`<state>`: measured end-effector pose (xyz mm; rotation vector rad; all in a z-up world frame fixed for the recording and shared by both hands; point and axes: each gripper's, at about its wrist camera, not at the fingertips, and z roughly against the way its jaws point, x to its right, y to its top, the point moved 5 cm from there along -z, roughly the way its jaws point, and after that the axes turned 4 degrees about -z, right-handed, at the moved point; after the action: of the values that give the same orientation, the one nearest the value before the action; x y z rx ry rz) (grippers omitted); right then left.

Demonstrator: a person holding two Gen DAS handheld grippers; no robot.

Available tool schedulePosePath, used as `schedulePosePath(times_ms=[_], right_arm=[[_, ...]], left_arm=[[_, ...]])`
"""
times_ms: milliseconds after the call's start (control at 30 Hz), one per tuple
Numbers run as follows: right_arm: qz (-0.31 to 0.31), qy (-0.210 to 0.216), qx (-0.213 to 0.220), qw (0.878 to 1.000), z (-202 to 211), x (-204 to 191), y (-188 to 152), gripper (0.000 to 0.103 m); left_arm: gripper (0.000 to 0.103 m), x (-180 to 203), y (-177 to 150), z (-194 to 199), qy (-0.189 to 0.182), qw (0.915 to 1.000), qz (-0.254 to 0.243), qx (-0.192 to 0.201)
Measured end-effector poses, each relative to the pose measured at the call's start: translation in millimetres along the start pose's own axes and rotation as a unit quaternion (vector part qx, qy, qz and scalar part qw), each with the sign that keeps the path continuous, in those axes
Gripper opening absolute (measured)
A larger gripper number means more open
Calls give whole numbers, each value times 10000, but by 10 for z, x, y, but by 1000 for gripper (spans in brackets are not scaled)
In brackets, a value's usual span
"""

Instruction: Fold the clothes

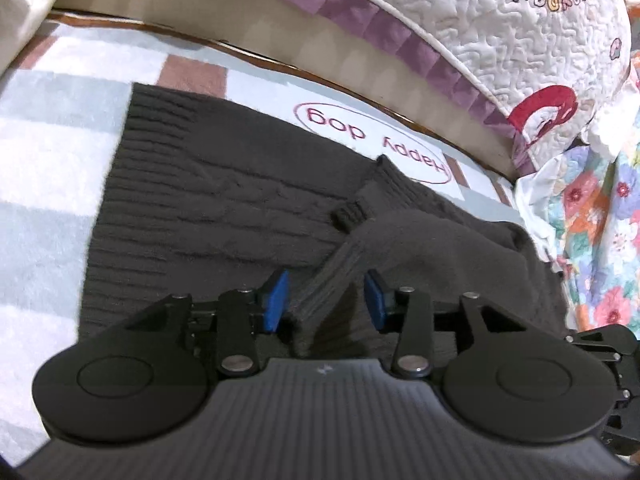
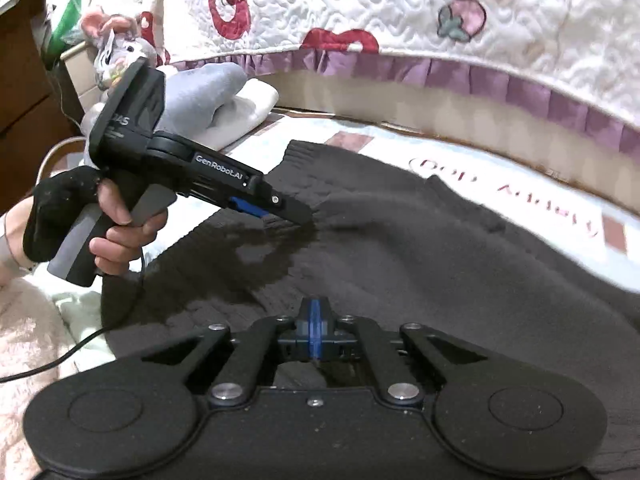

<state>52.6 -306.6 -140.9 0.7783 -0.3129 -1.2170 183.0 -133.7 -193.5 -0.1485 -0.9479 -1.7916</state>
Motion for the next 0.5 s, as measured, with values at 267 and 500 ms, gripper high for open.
schedulePosePath(times_ms=[267,500], right_arm=[[-508,-456,-535,9962,-37,170,-320,44],[-3277,-726,33,9420,411,1000,-753,46]], left_arm=[[56,147,-104,-136,158,9982,-576,-86],[55,142,-102,-148,240,9978,-618,-28]])
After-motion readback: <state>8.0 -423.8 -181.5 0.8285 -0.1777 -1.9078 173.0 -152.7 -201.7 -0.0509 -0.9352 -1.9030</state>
